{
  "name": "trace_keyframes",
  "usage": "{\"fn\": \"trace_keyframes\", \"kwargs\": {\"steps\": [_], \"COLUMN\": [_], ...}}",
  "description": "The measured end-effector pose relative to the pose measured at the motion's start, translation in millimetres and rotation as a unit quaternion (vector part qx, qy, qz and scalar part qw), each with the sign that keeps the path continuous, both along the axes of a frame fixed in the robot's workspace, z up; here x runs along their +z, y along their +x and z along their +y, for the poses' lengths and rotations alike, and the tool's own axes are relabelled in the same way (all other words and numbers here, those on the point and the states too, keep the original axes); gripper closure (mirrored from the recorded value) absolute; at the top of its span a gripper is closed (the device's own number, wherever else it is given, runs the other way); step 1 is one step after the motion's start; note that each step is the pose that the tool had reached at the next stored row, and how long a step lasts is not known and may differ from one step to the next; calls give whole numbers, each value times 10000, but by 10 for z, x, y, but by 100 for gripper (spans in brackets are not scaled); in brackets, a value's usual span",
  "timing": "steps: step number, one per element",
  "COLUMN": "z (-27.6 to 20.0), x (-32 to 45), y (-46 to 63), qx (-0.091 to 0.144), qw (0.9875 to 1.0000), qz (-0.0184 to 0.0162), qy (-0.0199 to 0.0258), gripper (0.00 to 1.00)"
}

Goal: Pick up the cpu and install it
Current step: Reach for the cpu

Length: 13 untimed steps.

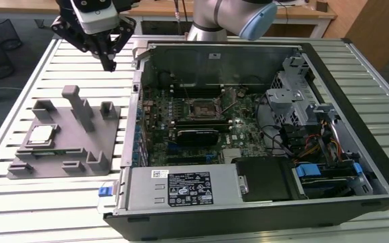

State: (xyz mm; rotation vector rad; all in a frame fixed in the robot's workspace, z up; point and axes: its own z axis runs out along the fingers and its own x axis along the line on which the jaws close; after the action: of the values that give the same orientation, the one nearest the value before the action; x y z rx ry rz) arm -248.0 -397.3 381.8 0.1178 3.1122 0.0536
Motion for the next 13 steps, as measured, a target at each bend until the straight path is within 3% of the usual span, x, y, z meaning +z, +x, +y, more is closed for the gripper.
{"fn": "trace_keyframes", "kwargs": {"steps": [13], "z": [0], "x": [-14], "y": [-136], "qx": [0], "qw": [10000], "qz": [0], "qy": [0], "gripper": [89]}}
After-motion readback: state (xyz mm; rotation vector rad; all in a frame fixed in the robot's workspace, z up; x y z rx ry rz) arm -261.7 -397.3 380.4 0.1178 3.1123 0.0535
